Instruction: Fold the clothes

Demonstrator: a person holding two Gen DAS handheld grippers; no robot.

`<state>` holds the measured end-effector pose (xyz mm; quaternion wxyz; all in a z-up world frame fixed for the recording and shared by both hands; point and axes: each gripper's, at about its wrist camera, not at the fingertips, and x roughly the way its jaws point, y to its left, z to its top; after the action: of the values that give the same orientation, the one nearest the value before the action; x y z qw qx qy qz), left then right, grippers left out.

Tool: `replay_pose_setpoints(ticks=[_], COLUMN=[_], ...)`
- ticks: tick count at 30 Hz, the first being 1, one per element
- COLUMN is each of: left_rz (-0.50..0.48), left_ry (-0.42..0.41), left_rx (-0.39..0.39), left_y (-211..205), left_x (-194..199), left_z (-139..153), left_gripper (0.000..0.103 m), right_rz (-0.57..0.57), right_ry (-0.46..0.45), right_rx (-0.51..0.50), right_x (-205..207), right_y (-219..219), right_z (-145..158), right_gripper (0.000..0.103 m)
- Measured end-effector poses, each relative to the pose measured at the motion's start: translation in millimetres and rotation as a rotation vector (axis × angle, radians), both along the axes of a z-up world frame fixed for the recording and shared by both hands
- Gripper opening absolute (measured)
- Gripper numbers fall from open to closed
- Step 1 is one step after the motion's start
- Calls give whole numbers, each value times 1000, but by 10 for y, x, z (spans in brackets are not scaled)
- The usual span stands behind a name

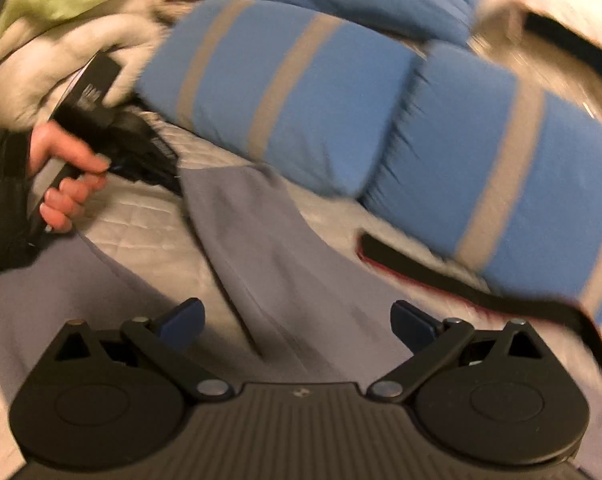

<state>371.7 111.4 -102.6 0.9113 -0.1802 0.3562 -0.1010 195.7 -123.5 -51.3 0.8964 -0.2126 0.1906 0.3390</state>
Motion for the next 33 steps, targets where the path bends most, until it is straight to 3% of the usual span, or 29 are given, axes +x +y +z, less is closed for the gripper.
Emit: replay_pose_setpoints(ticks=[4, 8, 11, 12, 13, 15, 20, 23, 26, 29, 33], left_rz=[-63, -177, -274, -305, -333, -377, -448, -487, -526, -560, -543], left_ry=[-86, -183, -261, -281, -298, -331, -403, -435, -411, -288, -251], left_rx=[87, 200, 306, 338, 361, 410, 681, 803, 845, 773, 795], left_y=[-153, -372, -579, -644, -703, -815, -1112, -1326, -1560, -1638, -1595], left_x=[-154, -329, -463, -510, -553, -638, -855, -938, -945, -839, -834], left_z=[246, 517, 635, 664, 688, 724, 692, 546, 373, 250, 122], left_gripper=[6, 6, 6, 6, 6, 6, 7, 9, 12, 18, 40], right_rz=[42, 84, 95, 95, 95, 84, -52, -115, -195, -271, -309], right_ry=[-74, -80, -89, -84, -79, -71, -120, -123, -107, -62, -27], right_rx=[-16, 7, 21, 25, 29, 40, 70, 63, 55, 62, 72], right_x=[52, 116, 168, 191, 214, 259, 307, 351, 422, 503, 569], right_y=[394, 641, 779, 805, 831, 864, 567, 334, 119, -105, -319], right_z=[-109, -141, -142, -142, -141, -132, 37, 131, 158, 130, 29], right_gripper=[92, 87, 75, 62, 39, 3, 2, 1, 1, 2, 2])
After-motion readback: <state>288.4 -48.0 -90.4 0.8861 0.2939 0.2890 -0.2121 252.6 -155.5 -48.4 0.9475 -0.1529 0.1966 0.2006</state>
